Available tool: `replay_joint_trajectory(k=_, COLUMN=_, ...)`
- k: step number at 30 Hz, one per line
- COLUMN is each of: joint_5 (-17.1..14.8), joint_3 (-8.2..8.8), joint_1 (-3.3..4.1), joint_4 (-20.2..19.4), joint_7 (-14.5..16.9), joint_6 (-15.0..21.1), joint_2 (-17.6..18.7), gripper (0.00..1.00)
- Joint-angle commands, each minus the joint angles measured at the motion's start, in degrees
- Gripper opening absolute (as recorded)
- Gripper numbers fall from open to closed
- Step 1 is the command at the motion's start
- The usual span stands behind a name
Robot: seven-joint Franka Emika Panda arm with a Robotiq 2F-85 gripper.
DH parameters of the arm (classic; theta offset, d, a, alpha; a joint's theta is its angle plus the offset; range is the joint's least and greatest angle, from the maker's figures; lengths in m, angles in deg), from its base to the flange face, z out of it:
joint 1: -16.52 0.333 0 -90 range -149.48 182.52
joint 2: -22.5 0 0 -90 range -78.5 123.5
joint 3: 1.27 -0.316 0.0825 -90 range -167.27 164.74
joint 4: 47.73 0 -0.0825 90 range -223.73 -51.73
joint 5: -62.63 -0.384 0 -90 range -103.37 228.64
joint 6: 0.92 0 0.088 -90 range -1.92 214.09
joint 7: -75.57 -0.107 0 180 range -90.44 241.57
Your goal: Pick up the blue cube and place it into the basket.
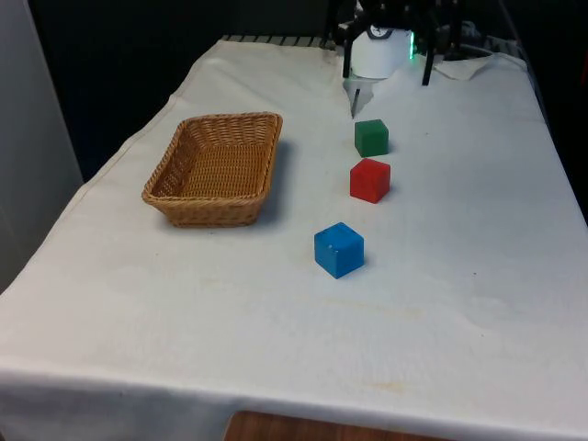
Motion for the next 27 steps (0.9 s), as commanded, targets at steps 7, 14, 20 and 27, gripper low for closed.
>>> replay_joint_trajectory(k=7, joint_5=1.83, joint_3=0.06, joint_1=0.17, joint_4=0.74, joint_7=-0.11, joint_6=1.95, joint_2=2.12, gripper=1.00)
replay_joint_trajectory(k=14, joint_5=2.98, joint_3=0.17, joint_1=0.17, joint_4=1.32, joint_7=-0.29, joint_6=3.50, joint_2=3.90, gripper=1.00)
replay_joint_trajectory(k=20, joint_5=3.78, joint_3=0.23, joint_1=0.17, joint_4=1.60, joint_7=-0.63, joint_6=4.98, joint_2=5.33, gripper=1.00)
replay_joint_trajectory(k=27, joint_5=4.47, joint_3=0.23, joint_1=0.17, joint_4=1.83, joint_7=-0.40, joint_6=6.88, joint_2=6.76, gripper=1.00)
